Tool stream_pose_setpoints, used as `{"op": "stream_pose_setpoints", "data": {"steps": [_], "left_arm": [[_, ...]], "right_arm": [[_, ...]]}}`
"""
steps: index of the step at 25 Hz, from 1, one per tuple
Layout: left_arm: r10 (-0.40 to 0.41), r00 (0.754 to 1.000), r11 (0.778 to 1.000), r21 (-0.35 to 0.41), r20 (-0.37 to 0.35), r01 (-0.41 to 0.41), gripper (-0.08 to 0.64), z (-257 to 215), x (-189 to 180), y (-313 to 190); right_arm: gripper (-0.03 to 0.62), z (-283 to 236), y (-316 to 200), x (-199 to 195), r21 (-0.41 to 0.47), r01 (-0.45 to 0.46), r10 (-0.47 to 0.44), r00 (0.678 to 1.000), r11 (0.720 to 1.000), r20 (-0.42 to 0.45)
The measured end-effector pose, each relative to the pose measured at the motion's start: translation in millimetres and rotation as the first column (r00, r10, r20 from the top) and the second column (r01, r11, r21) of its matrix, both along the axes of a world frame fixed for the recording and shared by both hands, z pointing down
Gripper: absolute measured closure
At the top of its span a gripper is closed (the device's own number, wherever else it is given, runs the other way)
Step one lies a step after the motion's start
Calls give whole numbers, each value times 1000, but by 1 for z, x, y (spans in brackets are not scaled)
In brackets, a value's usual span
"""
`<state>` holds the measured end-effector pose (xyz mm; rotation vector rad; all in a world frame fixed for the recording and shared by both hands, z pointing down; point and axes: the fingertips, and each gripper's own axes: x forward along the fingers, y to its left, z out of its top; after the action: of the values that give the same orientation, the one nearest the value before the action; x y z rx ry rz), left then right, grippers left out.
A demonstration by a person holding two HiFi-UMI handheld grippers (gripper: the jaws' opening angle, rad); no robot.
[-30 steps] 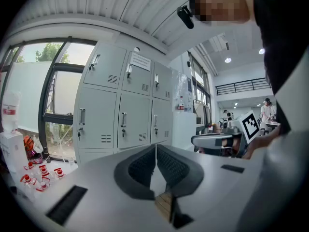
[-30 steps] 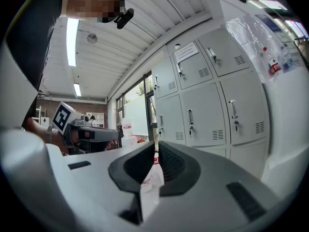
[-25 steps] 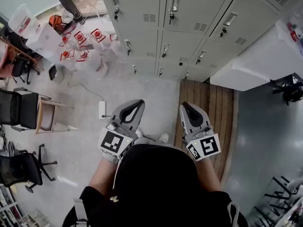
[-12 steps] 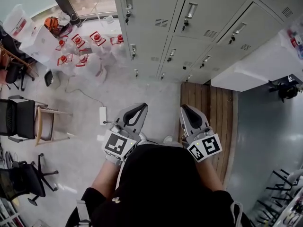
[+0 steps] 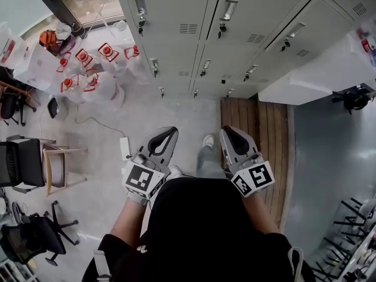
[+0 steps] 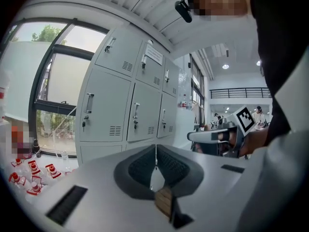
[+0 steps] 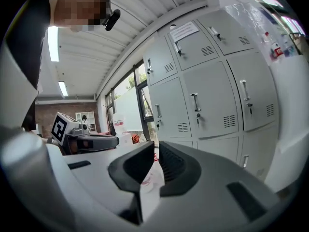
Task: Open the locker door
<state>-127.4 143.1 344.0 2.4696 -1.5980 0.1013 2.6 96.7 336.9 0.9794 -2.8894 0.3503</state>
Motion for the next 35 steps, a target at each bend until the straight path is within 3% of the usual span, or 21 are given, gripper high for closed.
{"op": "stream_pose_setpoints", "data": {"steps": [6,13,19,24,31,35], "left_arm": [[-29,999,999,-20,38,30,535,-3,26,-66],[-128,990,991,-39,57,131,534,-5,45,-129],[-212,975,974,-66,66,216,534,2,43,-147],[-225,972,968,-100,64,231,535,11,30,-152],[-247,967,958,-135,66,254,535,26,-4,-160],[-270,960,943,-183,72,279,534,44,-28,-156]], "right_arm": [[546,-1,-78,13,-51,47,-41,994,998,97],[546,6,-157,30,-67,120,-112,987,991,117],[546,32,-198,27,-84,173,-167,983,981,73],[546,59,-215,9,-128,188,-182,982,974,52],[545,106,-232,-25,-185,173,-176,984,967,1],[545,152,-248,-42,-208,151,-169,983,967,-76]]}}
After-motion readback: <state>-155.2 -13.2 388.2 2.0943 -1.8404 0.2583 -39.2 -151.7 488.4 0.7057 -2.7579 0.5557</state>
